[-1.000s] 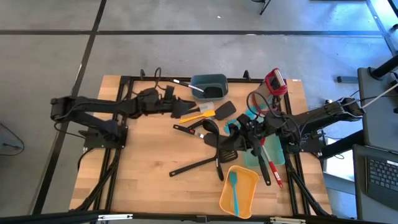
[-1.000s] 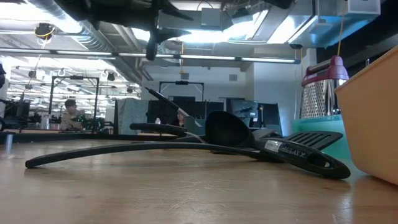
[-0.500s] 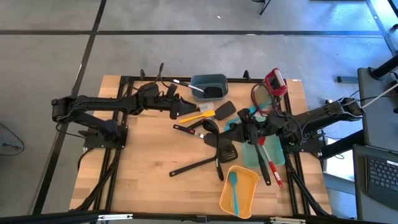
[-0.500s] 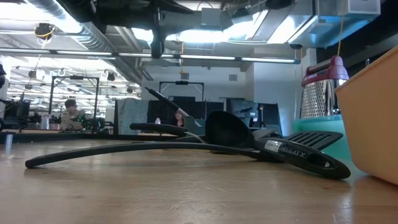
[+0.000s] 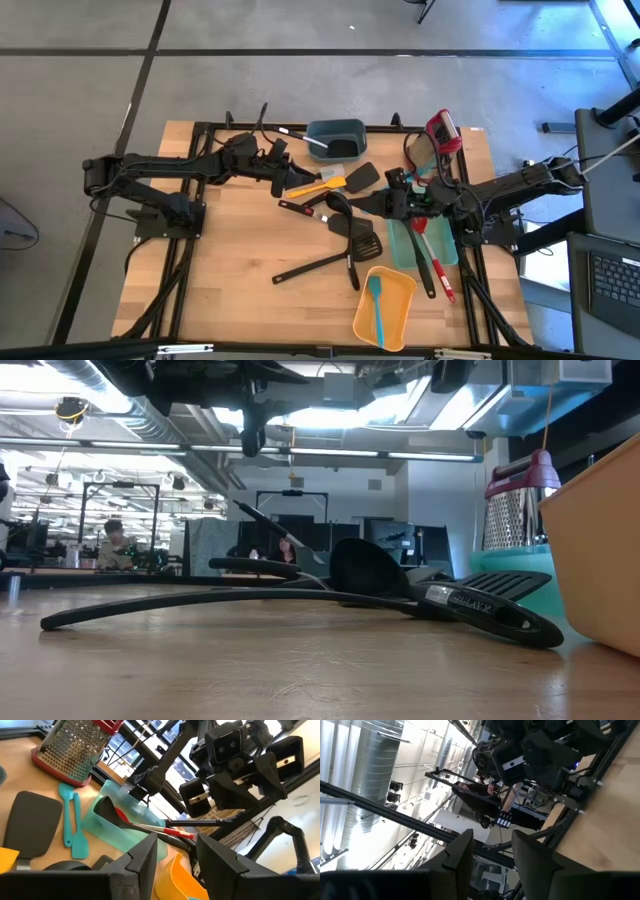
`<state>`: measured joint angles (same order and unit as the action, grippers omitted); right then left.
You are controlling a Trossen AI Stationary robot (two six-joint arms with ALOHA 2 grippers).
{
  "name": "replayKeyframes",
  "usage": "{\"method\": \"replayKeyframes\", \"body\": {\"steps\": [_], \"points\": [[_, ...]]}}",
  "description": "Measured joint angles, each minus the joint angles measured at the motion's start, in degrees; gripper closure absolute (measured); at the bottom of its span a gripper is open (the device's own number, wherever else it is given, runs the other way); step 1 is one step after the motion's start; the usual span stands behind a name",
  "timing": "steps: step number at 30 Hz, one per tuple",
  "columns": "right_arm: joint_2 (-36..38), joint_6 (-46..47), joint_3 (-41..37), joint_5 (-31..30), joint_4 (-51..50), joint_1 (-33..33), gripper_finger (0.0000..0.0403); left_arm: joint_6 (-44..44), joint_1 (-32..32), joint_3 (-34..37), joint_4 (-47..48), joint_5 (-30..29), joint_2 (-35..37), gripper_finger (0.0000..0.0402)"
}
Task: Pick & Place Kitchen Items
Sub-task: Put the black serving spoon into the green bin
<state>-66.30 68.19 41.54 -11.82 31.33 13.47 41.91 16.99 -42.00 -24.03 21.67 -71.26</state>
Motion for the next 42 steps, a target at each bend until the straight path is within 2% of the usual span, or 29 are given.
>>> {"method": "replayKeyframes", "body": {"steps": [6,14,21,28,36,42], "points": [[-0.02,0.74,0.04,0.01,-2.01,-0.52,0.0265,-0.24,0.02,0.00,0.02,0.13,0.00,0.0270],[-3.46,19.92,1.82,9.73,-29.42,-2.61,0.0265,-0.21,1.17,0.02,0.04,0.15,0.02,0.0270],[-11.22,22.70,12.06,17.60,-47.22,-3.82,0.0265,-0.17,1.57,0.02,0.07,0.14,0.02,0.0270],[-22.49,22.90,24.82,18.53,-67.26,-4.68,0.0265,-0.22,1.54,0.04,0.27,0.14,0.02,0.0270],[-33.55,20.43,32.17,21.10,-71.03,-5.92,0.0265,-0.17,1.49,0.04,0.42,0.16,0.02,0.0270],[-37.64,19.20,33.38,21.17,-76.68,-6.20,0.0265,-0.15,1.51,0.07,1.34,0.47,0.02,0.0270]]}}
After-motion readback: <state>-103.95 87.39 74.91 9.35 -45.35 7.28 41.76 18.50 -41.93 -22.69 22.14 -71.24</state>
